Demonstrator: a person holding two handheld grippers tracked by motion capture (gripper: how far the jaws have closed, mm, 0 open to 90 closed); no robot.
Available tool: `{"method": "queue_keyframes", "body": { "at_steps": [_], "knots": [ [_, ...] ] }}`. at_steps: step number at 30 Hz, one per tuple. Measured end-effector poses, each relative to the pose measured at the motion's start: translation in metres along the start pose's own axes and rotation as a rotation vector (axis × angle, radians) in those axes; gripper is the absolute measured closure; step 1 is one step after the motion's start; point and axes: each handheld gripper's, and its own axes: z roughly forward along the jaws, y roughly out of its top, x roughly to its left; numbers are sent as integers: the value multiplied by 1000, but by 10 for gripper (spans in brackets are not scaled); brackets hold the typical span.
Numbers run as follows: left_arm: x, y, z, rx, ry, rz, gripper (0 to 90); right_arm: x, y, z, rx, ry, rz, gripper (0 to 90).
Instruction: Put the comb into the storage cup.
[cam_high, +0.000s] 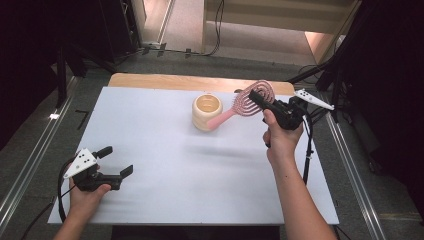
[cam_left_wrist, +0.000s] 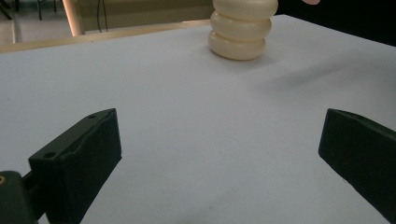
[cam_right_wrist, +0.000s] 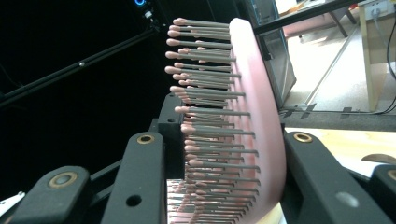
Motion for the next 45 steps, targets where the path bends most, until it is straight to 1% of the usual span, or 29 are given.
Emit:
{"method": "queue_keyframes", "body": {
  "at_steps": [7,13,17,21,26,28,29,35,37,43,45],
  "knots": [
    [1,-1,-5,-17,9,-5,0,-3,7,3,-6,-7,-1,624],
    [3,-4,-10,-39,13,-22,0,-4,14,7,-13,-18,-12,624],
    [2,-5,-9,-35,14,-17,0,-5,19,11,-21,-18,-6,624],
    [-1,-6,-7,-27,14,2,0,-7,24,16,-19,-25,-8,624],
    [0,-6,-8,-32,16,0,0,-10,27,19,-27,-22,-10,624],
    [0,-6,-8,-35,11,0,0,-10,28,21,-23,-28,-8,624],
    [0,-6,-8,-36,11,0,0,-10,29,22,-24,-33,-18,624],
    [0,-6,-9,-41,6,-6,0,-10,33,29,-30,-40,-25,624],
    [1,-6,-9,-45,3,-7,0,-10,35,32,-30,-42,-20,624],
    [2,-6,-9,-50,0,-15,0,-13,37,40,-34,-50,-27,624],
    [2,-6,-10,-50,-2,-14,0,-15,37,43,-34,-55,-20,624]
  ]
}}
